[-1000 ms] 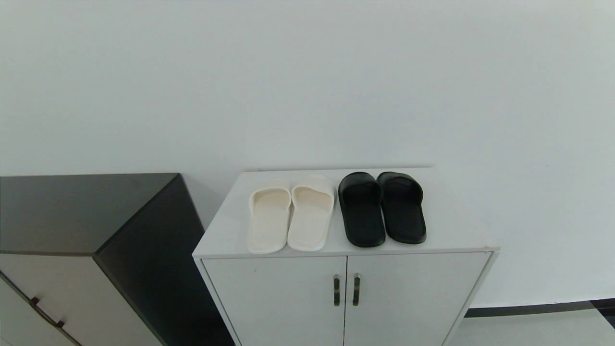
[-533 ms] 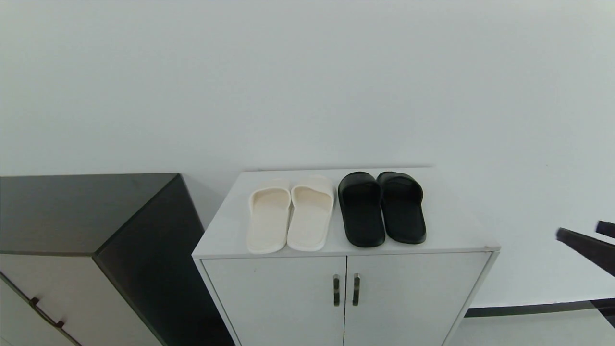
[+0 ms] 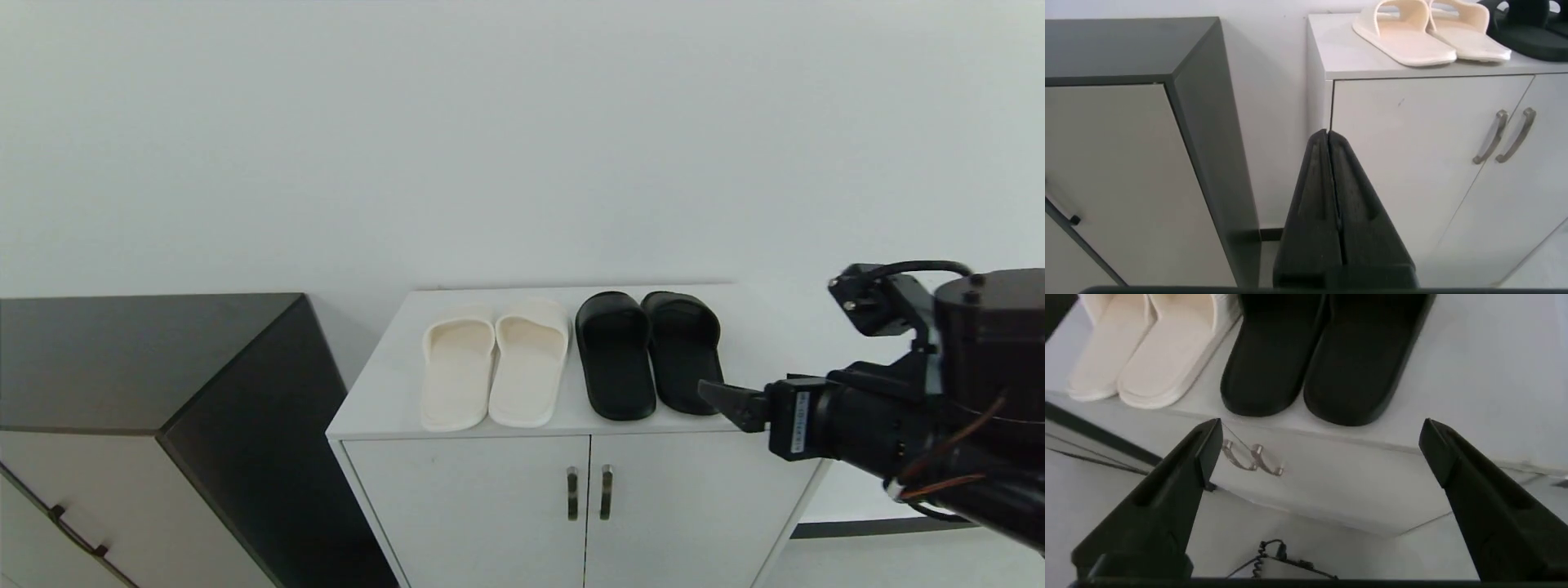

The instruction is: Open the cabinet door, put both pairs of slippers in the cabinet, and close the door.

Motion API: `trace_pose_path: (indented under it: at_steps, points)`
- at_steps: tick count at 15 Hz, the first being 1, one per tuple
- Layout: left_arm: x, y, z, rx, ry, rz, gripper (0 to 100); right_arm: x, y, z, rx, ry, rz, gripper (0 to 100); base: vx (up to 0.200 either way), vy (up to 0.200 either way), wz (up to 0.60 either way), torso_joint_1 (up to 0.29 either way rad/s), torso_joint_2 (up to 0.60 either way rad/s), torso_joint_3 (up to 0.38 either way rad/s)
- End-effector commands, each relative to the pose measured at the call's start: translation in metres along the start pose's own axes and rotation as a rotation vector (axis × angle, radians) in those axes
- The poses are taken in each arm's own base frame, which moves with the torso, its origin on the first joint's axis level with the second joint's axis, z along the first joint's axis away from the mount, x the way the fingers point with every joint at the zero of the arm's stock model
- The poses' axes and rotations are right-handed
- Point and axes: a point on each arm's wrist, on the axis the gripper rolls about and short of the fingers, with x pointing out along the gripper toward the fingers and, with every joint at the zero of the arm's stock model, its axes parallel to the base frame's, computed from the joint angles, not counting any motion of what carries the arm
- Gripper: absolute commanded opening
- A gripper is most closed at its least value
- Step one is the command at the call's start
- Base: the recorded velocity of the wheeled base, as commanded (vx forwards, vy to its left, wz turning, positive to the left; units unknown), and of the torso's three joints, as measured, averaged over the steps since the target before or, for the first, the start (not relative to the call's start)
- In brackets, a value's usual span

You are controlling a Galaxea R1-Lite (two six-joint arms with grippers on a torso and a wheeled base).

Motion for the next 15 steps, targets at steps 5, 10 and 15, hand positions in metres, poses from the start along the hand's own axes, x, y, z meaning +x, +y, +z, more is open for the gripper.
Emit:
trace_pose_path:
  at_steps: [5, 10, 15]
  points:
    - [0.0, 0.0, 0.0, 0.0, 0.002, -0.001, 0, 0.069, 0.025, -0.018, -0.025, -0.021, -0.141, 100, 0.0, 0.0, 0.0, 0.0, 0.0, 0.0]
    - [0.0, 0.0, 0.0, 0.0, 0.002, -0.001, 0, 0.118, 0.029, -0.028, -0.095, -0.107, -0.154, 100, 0.0, 0.0, 0.0, 0.0, 0.0, 0.0]
    - [0.0, 0.0, 0.0, 0.0, 0.002, -0.001, 0, 0.178, 0.021, -0.01, -0.083, -0.196, -0.243, 100, 0.0, 0.0, 0.0, 0.0, 0.0, 0.0]
